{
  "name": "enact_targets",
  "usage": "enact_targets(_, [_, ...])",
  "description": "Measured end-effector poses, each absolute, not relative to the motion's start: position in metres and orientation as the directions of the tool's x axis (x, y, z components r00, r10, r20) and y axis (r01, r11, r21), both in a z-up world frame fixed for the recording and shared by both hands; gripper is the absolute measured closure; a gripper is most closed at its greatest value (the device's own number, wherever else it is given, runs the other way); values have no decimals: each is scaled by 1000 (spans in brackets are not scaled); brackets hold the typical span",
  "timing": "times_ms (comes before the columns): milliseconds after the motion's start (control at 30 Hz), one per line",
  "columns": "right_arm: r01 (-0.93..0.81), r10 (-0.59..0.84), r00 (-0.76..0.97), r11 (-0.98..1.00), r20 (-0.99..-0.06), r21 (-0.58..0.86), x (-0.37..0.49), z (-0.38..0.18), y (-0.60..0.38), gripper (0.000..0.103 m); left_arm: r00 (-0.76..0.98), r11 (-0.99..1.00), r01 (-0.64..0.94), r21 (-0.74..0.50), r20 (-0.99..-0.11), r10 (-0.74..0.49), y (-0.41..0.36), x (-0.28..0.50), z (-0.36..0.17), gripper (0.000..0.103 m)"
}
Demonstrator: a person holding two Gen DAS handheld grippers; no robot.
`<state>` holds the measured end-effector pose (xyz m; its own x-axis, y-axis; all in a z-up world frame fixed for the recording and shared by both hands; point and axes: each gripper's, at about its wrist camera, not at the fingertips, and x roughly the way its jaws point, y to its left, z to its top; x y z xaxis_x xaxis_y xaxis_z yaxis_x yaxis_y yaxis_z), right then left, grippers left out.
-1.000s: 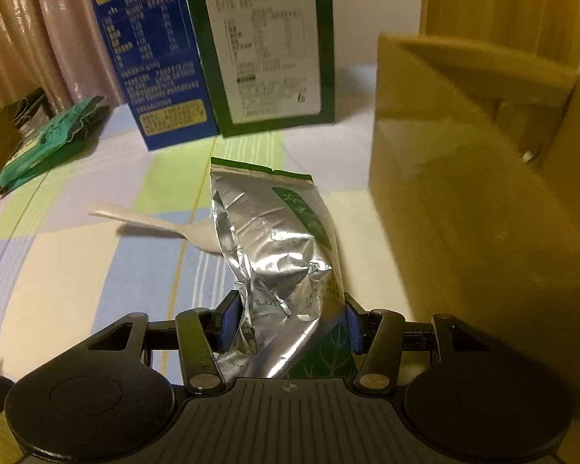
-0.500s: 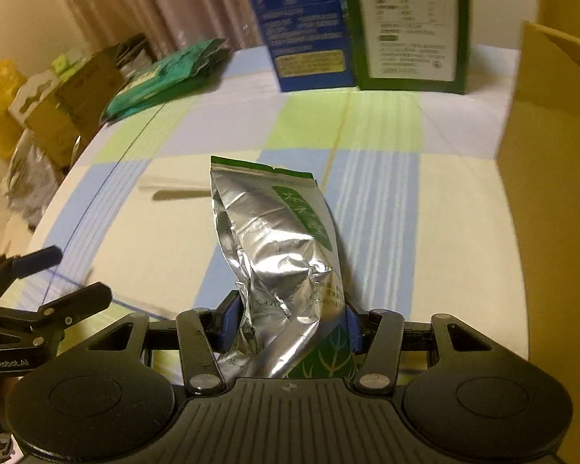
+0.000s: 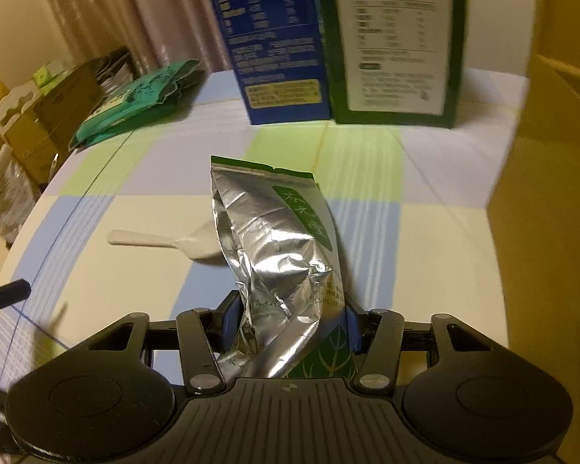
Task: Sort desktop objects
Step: 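Move the left tool over the white plastic spoon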
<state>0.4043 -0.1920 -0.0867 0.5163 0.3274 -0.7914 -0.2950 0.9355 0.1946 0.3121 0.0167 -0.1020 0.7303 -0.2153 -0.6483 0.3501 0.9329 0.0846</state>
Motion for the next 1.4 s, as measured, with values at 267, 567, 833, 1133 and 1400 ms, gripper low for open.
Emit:
enact_targets(267, [-466, 463, 375, 843, -803, 269, 368, -88, -169, 54, 729, 945, 319, 77, -657, -192, 26, 312, -106, 1])
enact_targets(567, [-319, 414, 476, 903, -776, 286, 342, -80, -198, 54, 724, 973, 180, -147, -650, -232, 30, 331, -100, 1])
enact_targets(833, [-211, 385, 555, 923, -738, 323, 350, -79, -222, 54, 713, 966, 156, -205, -653, -254, -7, 364, -106, 14])
enact_targets(1133, [-206, 383, 556, 923, -738, 324, 348, -84, -224, 54, 707, 984, 117, -137, -685, -179, -21, 379, -116, 62])
enact_targets(1400, [-238, 423, 511, 906, -748, 350, 338, -86, -212, 54, 686, 988, 155, -26, -716, -127, -1, 330, -112, 88])
